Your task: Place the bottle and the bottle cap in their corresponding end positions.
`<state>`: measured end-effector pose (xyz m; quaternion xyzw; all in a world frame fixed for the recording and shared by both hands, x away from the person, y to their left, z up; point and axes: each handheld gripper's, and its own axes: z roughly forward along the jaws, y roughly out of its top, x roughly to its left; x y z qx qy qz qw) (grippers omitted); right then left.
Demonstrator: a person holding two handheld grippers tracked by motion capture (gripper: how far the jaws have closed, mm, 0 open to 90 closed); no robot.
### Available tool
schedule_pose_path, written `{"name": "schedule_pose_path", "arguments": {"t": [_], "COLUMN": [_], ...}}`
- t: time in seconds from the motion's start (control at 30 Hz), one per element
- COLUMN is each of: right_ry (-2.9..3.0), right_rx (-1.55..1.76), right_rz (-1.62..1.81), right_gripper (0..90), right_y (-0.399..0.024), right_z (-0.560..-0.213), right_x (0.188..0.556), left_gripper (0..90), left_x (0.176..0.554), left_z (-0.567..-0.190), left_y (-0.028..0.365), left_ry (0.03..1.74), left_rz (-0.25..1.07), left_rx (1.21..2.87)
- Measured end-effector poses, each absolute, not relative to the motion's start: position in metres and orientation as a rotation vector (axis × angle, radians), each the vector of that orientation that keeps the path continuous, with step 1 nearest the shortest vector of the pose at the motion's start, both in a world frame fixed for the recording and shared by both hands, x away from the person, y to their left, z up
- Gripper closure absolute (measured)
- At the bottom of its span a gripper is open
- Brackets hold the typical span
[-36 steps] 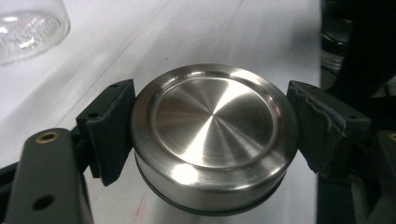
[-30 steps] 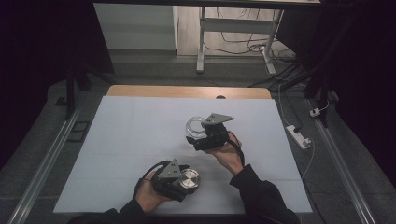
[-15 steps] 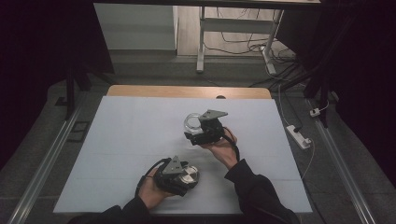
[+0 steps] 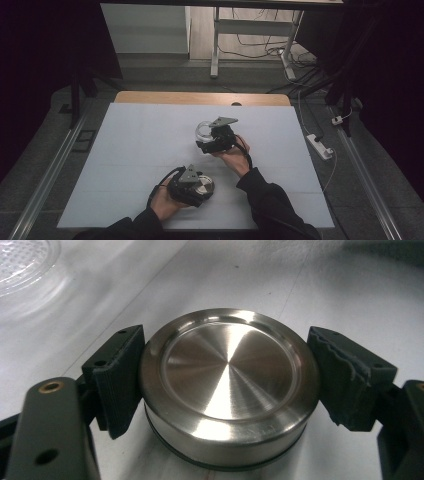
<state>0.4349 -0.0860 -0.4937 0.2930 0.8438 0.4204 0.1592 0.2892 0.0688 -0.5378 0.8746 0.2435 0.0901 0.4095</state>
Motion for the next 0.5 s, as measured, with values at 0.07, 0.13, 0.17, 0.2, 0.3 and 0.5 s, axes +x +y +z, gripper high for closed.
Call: {"name": "schedule_pose_path", "arguments": {"t": [0.07, 0.13, 0.17, 0.2, 0.3, 0.5], "right_ry": [2.417, 2.421, 2.423, 2.424, 2.429, 2.454], "right_rx": [0.837, 0.833, 0.832, 0.833, 0.833, 0.829], "right_rz": [1.196, 1.189, 1.186, 1.184, 1.172, 1.157], "right_gripper": [15.0, 15.0, 15.0, 15.0, 15.0, 15.0], "right_y": [-0.085, -0.084, -0.083, -0.083, -0.083, -0.081], "right_z": [-0.495, -0.497, -0.497, -0.498, -0.500, -0.505], "right_x": [0.435, 0.435, 0.436, 0.436, 0.436, 0.436], "left_gripper": [20.6, 20.6, 20.6, 20.6, 20.6, 20.4], "left_x": [0.290, 0.290, 0.290, 0.291, 0.292, 0.291], "left_z": [-0.539, -0.540, -0.540, -0.540, -0.540, -0.541], "left_y": [0.067, 0.066, 0.066, 0.066, 0.067, 0.066], "left_ry": [0.607, 0.610, 0.611, 0.611, 0.620, 0.609], "left_rz": [0.229, 0.227, 0.222, 0.220, 0.209, 0.219], "left_rx": [2.219, 2.215, 2.216, 2.218, 2.214, 2.237]}}
